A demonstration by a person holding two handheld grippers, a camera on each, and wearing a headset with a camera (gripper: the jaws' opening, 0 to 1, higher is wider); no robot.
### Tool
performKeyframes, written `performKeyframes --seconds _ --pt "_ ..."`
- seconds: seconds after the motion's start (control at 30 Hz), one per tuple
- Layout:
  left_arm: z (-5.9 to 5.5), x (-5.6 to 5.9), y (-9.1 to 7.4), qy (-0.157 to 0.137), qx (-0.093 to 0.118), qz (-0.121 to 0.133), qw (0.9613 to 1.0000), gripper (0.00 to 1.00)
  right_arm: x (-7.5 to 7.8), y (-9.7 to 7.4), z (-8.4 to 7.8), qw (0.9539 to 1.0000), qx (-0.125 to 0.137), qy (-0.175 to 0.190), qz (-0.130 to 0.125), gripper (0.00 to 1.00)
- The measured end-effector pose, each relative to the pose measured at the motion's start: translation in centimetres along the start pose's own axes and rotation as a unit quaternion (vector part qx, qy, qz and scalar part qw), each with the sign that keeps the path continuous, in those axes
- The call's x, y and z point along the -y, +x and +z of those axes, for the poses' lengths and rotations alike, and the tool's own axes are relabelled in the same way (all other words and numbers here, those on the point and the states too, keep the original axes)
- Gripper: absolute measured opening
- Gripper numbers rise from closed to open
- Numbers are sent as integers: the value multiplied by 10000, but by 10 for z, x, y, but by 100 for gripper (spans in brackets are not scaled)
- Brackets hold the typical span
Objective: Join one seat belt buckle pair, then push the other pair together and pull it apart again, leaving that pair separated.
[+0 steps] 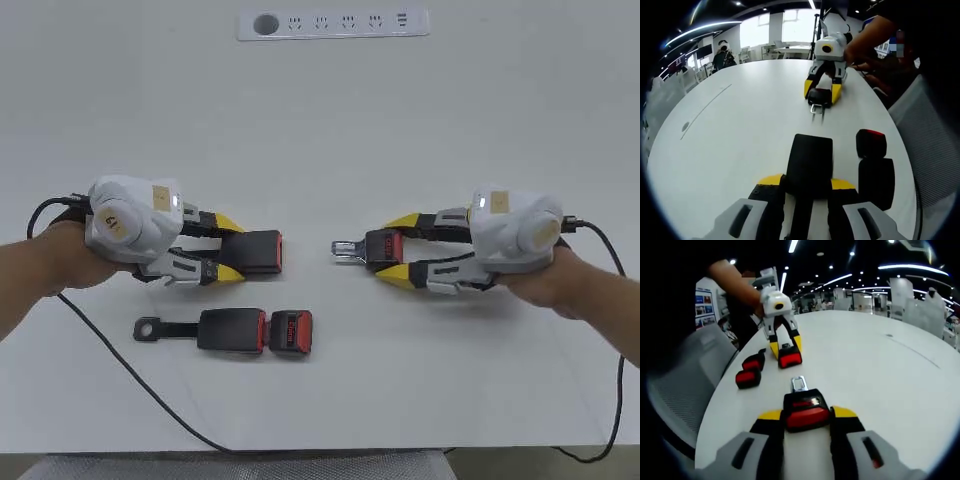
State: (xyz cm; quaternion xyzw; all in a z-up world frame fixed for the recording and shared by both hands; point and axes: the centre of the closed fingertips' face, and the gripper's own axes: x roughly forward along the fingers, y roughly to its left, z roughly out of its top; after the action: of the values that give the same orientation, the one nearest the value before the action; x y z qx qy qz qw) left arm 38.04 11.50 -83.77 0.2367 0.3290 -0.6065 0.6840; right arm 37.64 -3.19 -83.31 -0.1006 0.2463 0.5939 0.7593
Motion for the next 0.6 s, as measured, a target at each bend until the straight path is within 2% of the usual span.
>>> performKeyframes --seconds 0.33,0.6 --pt "0 -1 1 21 -38 -9 10000 34 -9 26 10 9998 190 49 11 36" --pt "0 -1 1 25 -60 -18 10000 34 -19 45 15 9996 257 29 120 36"
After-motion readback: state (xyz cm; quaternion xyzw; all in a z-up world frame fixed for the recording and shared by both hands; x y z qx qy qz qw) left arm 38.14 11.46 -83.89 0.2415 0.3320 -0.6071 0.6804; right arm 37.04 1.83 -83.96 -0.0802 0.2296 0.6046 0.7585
